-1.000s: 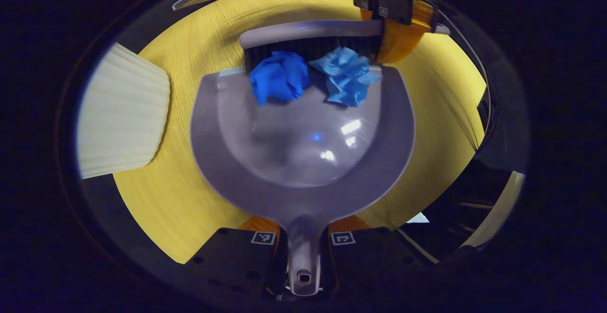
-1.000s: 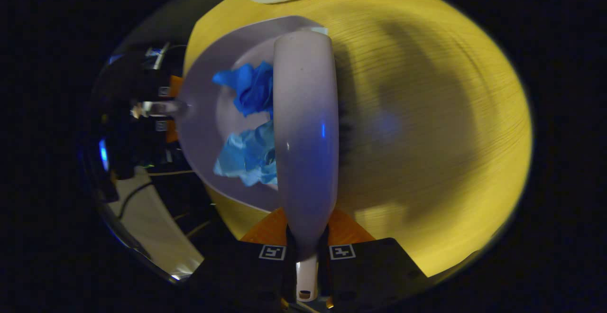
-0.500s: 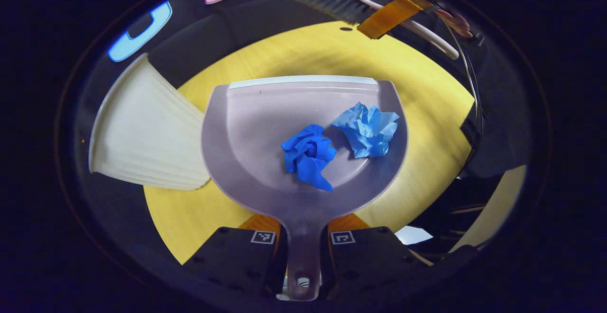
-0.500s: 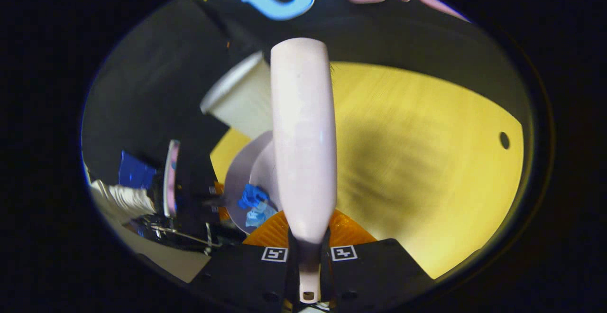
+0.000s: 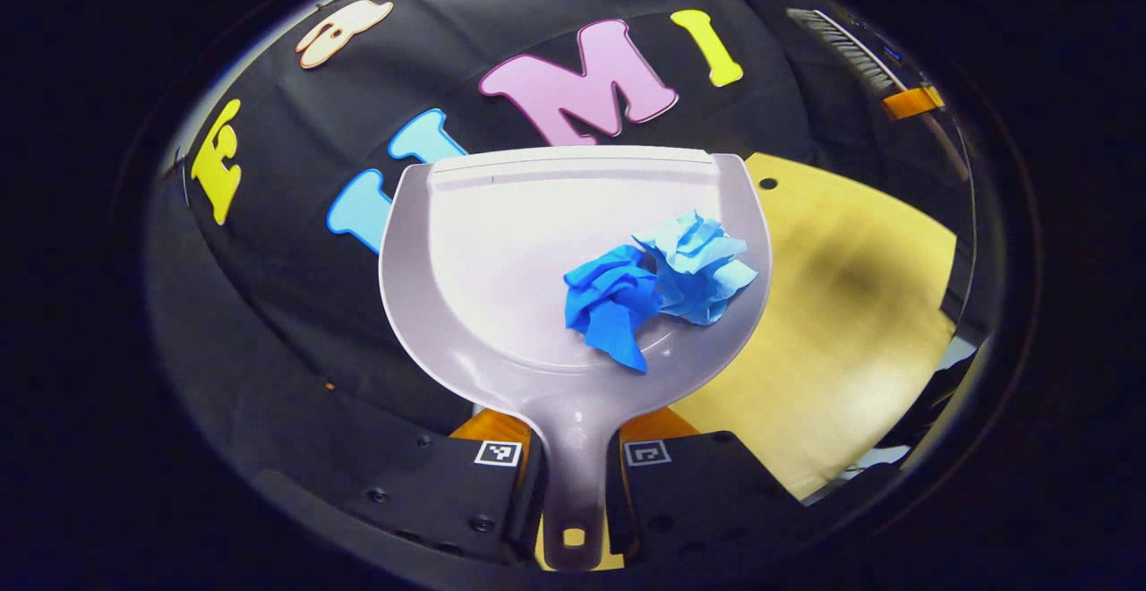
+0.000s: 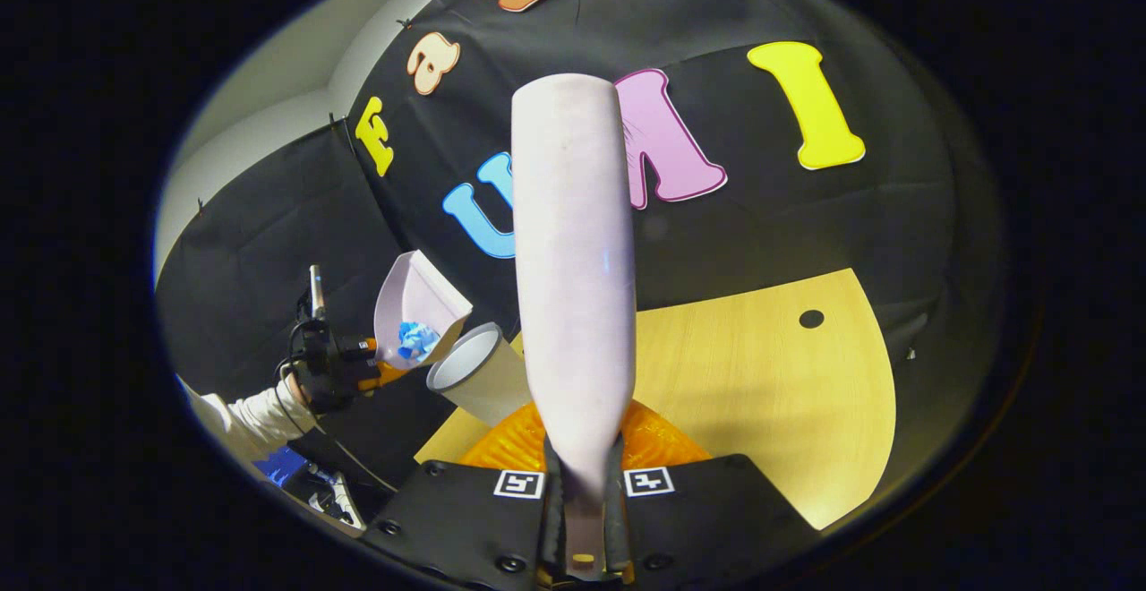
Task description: Pick up the small broom and dustpan from the desktop, sweep the trash into the dustpan with the broom, and then empty the trash into the garbage bin.
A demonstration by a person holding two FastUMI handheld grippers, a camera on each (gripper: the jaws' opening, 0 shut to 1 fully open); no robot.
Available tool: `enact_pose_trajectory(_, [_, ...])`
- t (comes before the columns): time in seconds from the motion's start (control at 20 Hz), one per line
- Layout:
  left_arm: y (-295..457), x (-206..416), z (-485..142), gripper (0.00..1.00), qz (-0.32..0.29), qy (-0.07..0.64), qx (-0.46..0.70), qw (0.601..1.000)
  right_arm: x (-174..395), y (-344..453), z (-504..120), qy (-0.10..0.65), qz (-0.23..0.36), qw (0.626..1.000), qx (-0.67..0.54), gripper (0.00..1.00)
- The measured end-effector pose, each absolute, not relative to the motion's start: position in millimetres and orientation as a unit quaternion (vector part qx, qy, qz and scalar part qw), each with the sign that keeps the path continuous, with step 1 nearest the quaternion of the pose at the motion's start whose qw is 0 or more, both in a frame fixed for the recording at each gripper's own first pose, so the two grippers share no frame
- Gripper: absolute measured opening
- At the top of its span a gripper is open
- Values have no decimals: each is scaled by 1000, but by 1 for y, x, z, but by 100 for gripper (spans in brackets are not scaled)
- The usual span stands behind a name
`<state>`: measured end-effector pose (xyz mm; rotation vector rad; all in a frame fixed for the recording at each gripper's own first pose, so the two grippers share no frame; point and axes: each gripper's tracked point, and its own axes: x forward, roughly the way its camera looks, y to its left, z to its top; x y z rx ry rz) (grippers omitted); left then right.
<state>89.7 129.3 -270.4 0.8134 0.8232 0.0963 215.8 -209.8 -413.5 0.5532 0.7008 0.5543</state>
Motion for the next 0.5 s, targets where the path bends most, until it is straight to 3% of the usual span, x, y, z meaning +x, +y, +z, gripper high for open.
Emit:
enact_pose_trajectory(0.1, [137, 88, -280, 25, 91, 409, 448, 790, 195, -237, -436, 343, 258, 863, 269, 18])
enact_pose_trajectory(0.3, [122, 97, -285, 25, 108, 450, 543, 701, 181, -250, -465, 360, 250, 859, 264, 18])
enact_pose_trajectory(0.5, [108, 99, -278, 25, 86, 472, 688, 544, 185, -224, -466, 374, 252, 852, 265, 17])
